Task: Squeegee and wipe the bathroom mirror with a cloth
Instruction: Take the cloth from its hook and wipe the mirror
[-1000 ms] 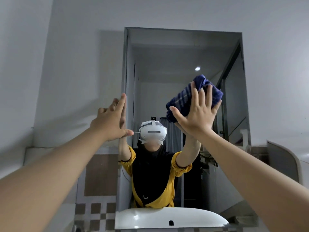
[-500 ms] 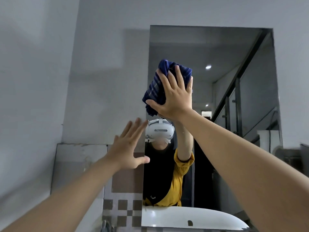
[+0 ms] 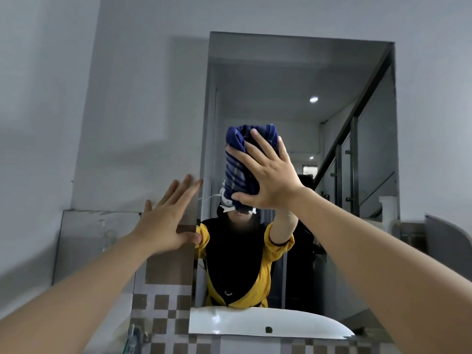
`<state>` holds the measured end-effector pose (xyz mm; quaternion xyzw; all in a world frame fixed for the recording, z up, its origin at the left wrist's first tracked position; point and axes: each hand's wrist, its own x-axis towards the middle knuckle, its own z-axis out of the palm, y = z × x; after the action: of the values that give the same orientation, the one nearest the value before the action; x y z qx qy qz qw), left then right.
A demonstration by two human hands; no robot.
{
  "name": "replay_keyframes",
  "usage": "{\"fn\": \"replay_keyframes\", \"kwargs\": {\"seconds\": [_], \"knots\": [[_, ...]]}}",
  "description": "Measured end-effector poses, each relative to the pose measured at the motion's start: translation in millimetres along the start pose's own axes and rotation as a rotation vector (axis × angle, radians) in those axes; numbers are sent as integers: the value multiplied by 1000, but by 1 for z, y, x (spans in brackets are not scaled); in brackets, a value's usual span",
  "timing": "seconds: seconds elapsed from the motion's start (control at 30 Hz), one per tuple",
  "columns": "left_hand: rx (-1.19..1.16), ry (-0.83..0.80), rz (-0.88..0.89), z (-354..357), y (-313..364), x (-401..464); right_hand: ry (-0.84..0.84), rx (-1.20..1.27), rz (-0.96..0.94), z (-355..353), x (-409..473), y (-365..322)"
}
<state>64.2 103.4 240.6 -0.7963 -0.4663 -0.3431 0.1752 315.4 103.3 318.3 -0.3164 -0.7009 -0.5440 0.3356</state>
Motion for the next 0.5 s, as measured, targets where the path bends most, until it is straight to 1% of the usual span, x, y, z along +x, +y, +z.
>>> {"fn": "replay_keyframes", "kwargs": {"seconds": [0.17, 0.3, 0.5], "knots": [[3, -13, -35, -2, 5, -3, -37, -48, 66, -13, -47, 37], [15, -13, -60, 0, 8, -3, -21, -57, 171, -21, -86, 63], [10, -19, -100, 4, 11, -5, -9, -88, 257, -29, -130, 94]]}}
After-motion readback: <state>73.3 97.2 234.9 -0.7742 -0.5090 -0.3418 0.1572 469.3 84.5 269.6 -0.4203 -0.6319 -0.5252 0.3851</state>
